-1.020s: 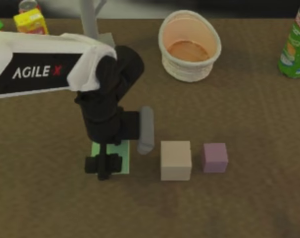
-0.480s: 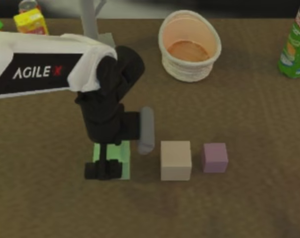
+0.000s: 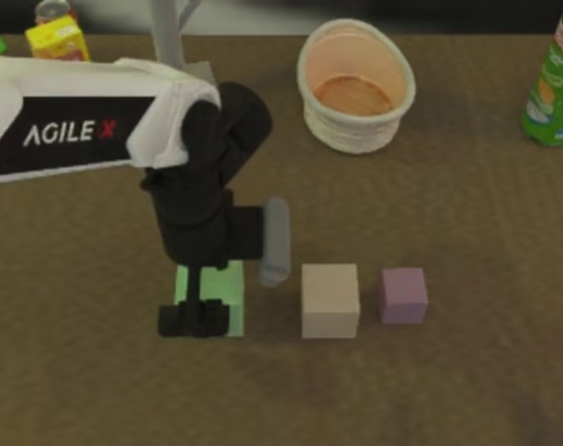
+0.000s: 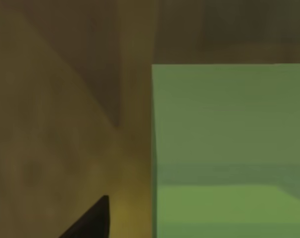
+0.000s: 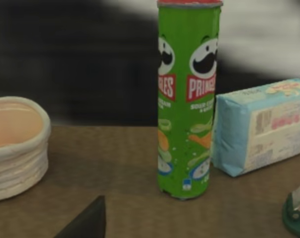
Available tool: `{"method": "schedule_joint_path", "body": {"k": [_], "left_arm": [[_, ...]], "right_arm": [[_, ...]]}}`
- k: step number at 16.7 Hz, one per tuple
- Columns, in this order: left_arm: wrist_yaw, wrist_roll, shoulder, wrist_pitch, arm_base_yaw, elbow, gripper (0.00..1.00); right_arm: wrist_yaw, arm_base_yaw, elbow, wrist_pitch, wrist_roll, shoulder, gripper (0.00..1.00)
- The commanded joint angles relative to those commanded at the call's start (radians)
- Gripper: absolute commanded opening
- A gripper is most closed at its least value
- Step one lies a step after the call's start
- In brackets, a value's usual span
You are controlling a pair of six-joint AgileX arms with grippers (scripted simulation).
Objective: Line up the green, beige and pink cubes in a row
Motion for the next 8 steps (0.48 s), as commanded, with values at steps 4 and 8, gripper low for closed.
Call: {"method": "schedule_joint_path", "body": {"k": [4,8], "left_arm": [[0.000,-0.001,-0.039,-0.142,0.011,0.093,1.00],[0.000,-0.003,-0.075,-0.239,0.018,0.162,1.00]], "right_arm": [[0.000,0.000,0.000,0.000,0.000,0.000,1.00],[0.000,0.000,0.000,0.000,0.000,0.000,1.00]]}}
